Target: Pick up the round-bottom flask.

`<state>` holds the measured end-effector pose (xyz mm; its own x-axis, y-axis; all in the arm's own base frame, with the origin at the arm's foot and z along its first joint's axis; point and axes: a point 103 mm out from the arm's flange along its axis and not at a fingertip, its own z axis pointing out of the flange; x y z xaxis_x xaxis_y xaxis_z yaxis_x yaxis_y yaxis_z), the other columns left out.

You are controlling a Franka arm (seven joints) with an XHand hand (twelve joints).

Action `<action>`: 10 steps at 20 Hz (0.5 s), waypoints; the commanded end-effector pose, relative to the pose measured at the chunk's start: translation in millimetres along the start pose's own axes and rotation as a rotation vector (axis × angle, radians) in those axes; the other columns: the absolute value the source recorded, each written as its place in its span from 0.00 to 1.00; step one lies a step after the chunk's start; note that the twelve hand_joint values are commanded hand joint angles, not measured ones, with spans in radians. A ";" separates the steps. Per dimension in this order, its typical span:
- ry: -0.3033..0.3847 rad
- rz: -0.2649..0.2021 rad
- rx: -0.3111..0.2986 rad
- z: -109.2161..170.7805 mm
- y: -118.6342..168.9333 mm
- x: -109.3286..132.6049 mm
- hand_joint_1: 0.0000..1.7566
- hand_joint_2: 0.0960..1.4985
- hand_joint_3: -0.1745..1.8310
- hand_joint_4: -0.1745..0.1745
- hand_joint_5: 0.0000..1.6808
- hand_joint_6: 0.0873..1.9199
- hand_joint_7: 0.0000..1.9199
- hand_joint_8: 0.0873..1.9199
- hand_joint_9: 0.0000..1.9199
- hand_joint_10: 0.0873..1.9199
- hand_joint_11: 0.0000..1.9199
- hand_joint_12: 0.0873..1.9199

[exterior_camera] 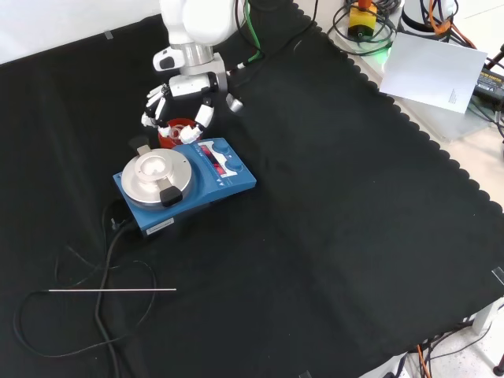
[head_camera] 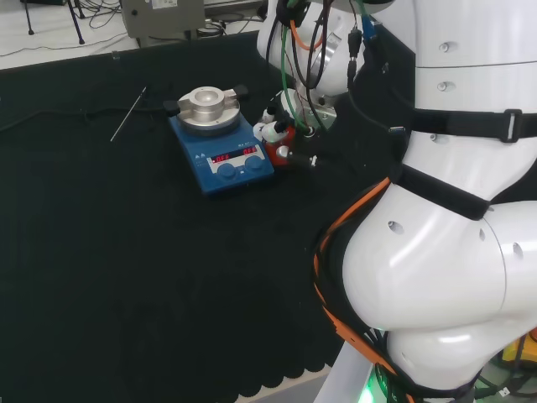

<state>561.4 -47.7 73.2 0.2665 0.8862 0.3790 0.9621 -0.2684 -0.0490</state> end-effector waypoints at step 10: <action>0.059 0.029 -0.050 -36.9 -5.9 -11.5 0.63 0.38 0.49 0.93 0.69 0.48 0.25 0.29 0.37 0.27 0.20 0.65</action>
<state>557.1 -61.7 92.8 0.2746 0.8742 0.4005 0.9558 -0.2938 -0.0139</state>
